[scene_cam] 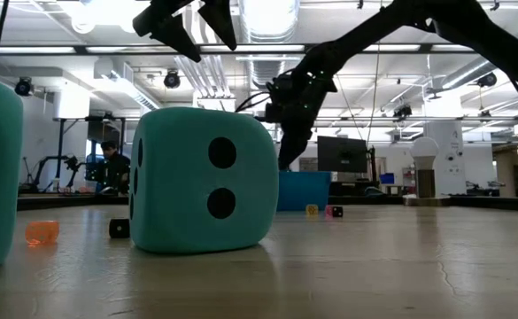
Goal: Pick & Place Dice
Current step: Put the large orange dice into the blue bin, then put the top blue dice into the blue bin
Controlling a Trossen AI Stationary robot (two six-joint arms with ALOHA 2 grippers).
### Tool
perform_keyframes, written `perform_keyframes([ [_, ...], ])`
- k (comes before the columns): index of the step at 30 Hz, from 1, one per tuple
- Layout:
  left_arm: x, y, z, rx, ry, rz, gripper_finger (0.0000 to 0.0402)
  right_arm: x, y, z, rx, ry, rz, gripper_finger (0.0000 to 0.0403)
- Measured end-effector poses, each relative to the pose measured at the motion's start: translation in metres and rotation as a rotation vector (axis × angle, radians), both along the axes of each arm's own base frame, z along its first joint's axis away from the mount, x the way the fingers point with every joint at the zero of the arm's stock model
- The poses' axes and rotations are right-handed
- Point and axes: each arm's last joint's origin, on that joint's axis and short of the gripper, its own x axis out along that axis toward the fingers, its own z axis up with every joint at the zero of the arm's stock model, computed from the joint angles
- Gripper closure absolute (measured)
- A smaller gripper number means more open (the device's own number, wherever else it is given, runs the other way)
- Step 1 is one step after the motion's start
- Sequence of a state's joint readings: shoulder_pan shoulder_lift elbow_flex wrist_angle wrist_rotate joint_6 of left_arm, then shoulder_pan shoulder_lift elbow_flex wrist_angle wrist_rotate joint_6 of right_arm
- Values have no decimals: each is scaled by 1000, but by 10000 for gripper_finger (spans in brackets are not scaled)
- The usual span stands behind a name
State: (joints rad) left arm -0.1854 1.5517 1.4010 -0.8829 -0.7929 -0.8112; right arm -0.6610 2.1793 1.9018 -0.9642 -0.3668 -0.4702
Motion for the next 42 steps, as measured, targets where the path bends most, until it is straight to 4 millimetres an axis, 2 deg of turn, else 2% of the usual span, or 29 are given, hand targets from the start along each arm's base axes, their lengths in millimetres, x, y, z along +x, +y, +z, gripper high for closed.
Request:
perform_keyframes([
  [16, 0, 0, 0, 0, 0, 0, 11, 6, 0, -14, 5, -73, -29, 3],
  [32, 0, 0, 0, 0, 0, 0, 12, 11, -1, -10, 19, -141, -27, 3],
  [36, 0, 0, 0, 0, 0, 0, 15, 9, 0, -3, 11, -147, -22, 3],
  [42, 0, 0, 0, 0, -1, 0, 13, 0, 3, 27, -46, -188, -34, 3],
])
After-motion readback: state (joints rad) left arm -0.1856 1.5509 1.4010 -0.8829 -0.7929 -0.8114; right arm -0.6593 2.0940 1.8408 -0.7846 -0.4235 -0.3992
